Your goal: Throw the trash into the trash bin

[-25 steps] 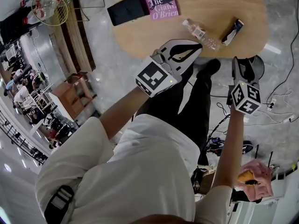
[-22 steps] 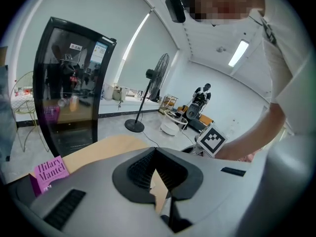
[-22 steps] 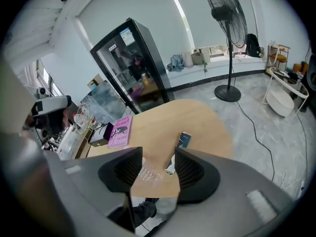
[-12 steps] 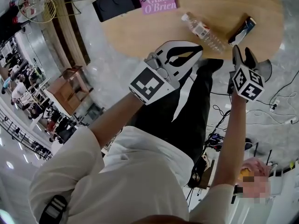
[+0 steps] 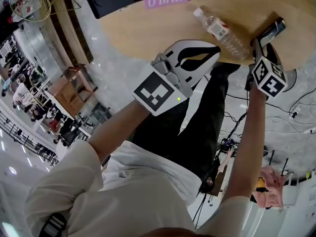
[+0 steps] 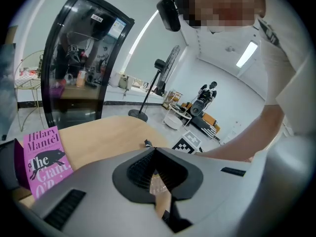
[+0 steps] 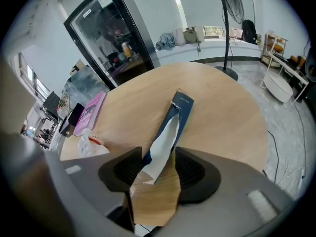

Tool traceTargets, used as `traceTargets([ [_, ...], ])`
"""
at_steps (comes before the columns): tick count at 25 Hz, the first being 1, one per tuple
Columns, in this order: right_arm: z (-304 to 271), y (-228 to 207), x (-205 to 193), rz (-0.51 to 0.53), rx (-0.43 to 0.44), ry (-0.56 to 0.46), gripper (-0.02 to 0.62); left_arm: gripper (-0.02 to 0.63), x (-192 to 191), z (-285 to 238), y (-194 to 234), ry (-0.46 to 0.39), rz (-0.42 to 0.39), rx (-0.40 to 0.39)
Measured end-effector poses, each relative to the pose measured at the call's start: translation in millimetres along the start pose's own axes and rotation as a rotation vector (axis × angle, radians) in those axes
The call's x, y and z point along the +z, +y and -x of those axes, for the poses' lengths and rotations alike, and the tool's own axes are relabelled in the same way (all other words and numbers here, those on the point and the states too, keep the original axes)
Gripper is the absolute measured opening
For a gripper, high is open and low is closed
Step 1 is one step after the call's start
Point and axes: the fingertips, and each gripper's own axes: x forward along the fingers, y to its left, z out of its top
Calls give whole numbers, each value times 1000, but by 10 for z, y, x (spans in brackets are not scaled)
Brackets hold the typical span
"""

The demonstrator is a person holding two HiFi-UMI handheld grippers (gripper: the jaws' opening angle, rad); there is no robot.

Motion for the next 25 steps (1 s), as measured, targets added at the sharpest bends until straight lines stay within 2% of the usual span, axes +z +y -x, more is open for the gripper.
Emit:
traceTargets([
  [3, -80, -58, -70, -29, -27, 12, 221, 6, -79, -38, -30, 11, 6, -9],
  [6, -74, -82, -63, -64, -54, -1, 142, 6, -100, -32, -26, 20, 10, -14],
  [7, -65, -92, -53, -80, -56, -12, 85, 6, -103, -30, -22, 24, 9, -15],
  [9, -45, -110, -45, -102, -49, -26, 70, 6, -110, -34, -24, 28, 6, -15],
  [17, 146, -188, -127, -91, -6, -60, 61, 6, -166, -115, -174, 56, -11, -30],
  [25, 500, -532, -321, -118, -28, -94, 61, 6, -224, -336, -618, 85, -50, -82],
])
